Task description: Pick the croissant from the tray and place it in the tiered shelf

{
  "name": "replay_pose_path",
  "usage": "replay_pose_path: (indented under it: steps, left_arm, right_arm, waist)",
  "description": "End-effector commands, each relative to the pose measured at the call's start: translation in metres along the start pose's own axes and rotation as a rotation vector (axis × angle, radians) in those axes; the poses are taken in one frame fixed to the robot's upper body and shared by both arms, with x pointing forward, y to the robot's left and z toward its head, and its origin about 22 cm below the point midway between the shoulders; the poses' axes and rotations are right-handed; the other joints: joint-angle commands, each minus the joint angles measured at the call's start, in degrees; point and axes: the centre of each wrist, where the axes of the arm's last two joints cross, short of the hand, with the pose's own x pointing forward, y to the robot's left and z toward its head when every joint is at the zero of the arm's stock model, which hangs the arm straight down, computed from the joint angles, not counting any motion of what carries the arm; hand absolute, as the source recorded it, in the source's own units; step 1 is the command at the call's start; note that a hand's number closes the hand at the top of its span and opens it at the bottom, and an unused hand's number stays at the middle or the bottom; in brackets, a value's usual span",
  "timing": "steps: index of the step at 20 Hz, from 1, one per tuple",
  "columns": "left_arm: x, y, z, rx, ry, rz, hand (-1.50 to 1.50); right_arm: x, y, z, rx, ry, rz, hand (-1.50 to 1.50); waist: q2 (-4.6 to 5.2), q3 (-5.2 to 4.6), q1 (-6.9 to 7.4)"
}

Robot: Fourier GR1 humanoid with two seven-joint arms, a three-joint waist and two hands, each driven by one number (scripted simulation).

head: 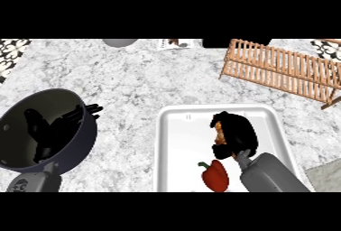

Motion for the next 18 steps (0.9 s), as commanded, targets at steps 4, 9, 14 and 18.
replay_pose_path:
  steps: [4,9,14,18]
  left_arm:
    - [-0.043,0.014,0.012,0.071,0.156,0.002,0.0]
    - [-0.043,0.023,0.016,0.045,0.151,0.004,0.0]
    - [-0.037,0.008,0.014,0.058,0.152,-0.002,0.0]
    - [-0.052,0.011,0.017,0.068,0.159,-0.004,0.0]
  right_arm:
    - [-0.009,0.021,0.0,0.022,-0.104,-0.027,1.5]
    - [0.021,0.024,0.02,-0.094,-0.22,-0.044,1.5]
    - [0.032,-0.028,0.008,-0.131,-0.097,-0.233,1.5]
    - [0.05,-0.064,0.021,-0.212,-0.075,-0.35,1.5]
  waist:
    - [0.88,-0.38,-0.42]
    - [0.73,-0.4,-0.45]
    - [0.81,-0.4,-0.32]
    - [0.65,-0.47,-0.93]
